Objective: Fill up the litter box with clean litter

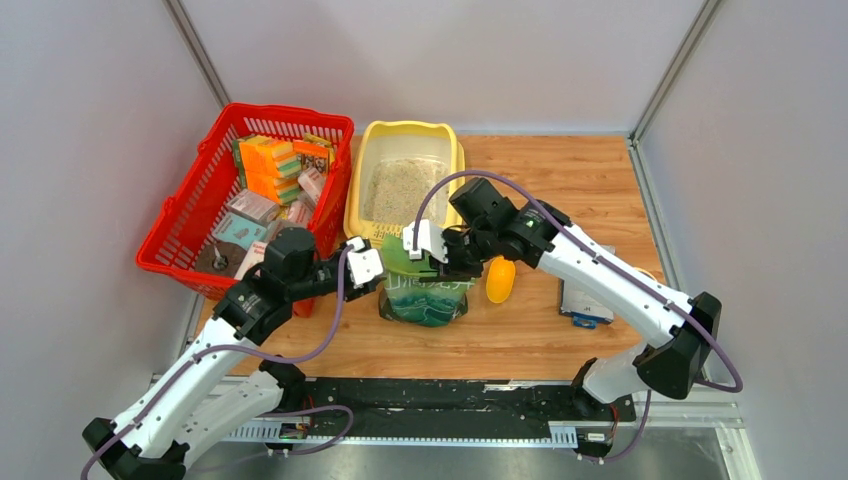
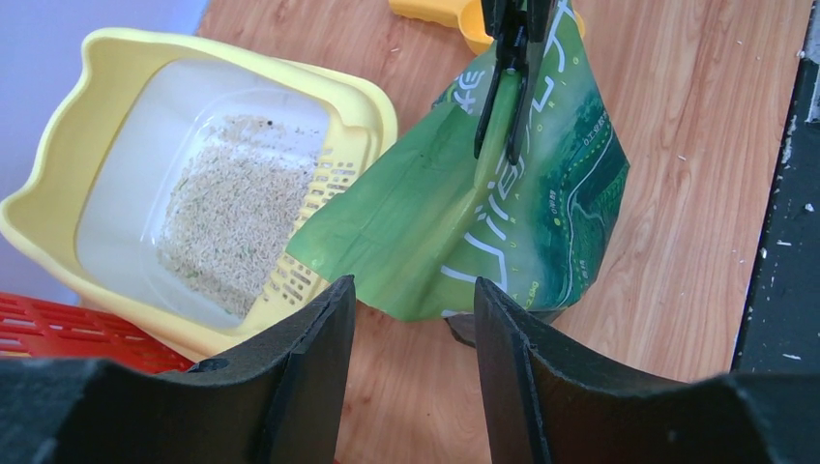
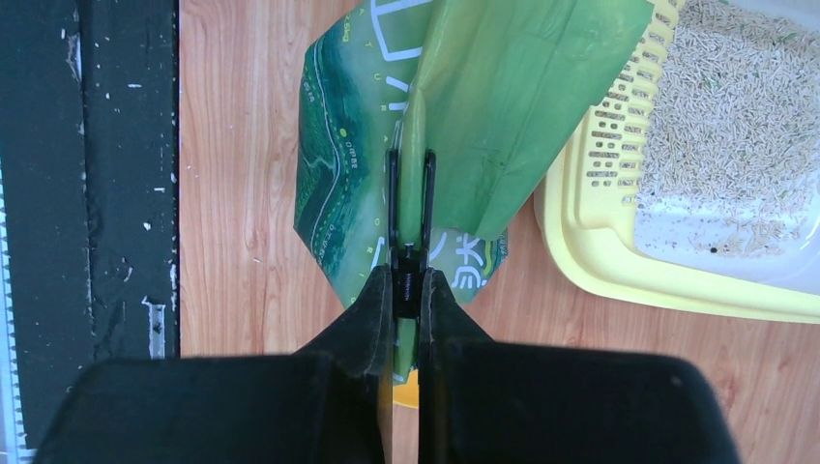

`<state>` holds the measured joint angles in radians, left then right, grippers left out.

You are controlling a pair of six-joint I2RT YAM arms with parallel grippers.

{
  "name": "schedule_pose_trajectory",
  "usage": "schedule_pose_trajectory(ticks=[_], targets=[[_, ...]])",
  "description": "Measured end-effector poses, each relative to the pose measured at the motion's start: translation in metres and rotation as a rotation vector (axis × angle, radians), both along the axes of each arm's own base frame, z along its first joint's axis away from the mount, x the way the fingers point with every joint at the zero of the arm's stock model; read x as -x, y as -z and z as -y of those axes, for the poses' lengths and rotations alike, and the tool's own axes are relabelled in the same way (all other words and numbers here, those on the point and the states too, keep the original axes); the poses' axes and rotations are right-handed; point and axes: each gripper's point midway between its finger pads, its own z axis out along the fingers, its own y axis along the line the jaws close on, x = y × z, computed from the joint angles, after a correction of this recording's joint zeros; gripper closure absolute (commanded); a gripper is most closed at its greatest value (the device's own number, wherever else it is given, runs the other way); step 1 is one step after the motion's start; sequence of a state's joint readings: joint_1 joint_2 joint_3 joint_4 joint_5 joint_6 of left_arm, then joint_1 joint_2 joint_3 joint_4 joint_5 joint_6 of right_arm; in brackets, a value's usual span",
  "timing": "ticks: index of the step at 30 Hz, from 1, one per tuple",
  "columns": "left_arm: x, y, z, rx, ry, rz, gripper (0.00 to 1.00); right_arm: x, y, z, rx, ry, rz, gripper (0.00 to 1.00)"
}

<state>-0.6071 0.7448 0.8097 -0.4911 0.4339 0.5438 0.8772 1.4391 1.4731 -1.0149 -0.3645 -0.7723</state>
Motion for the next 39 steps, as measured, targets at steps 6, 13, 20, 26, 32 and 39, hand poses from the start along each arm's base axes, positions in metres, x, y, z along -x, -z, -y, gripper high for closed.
schedule_pose_trajectory(ticks=[6,13,20,26,32,39], targets=[[0.003,0.0,-0.002,0.004,-0.006,-0.011,0.43,-0.001,-0.001,-0.005,-0.029,0.02,-0.024,1.0],[0.003,0.0,-0.003,0.006,-0.015,-0.018,0.43,-0.005,0.004,-0.008,-0.059,0.051,-0.056,1.0],[0.003,0.004,-0.006,-0.009,-0.029,-0.029,0.39,-0.006,0.005,-0.008,-0.077,0.062,-0.055,0.75],[0.001,0.007,-0.011,-0.035,-0.056,-0.042,0.36,-0.008,0.009,0.0,-0.039,0.105,-0.051,0.41],[-0.006,-0.013,-0.018,-0.035,-0.106,-0.005,0.27,-0.018,-0.024,0.017,-0.042,0.19,0.036,0.09],[-0.025,-0.038,-0.033,-0.045,-0.225,0.042,0.21,-0.057,-0.08,0.071,-0.142,0.575,0.197,0.0]])
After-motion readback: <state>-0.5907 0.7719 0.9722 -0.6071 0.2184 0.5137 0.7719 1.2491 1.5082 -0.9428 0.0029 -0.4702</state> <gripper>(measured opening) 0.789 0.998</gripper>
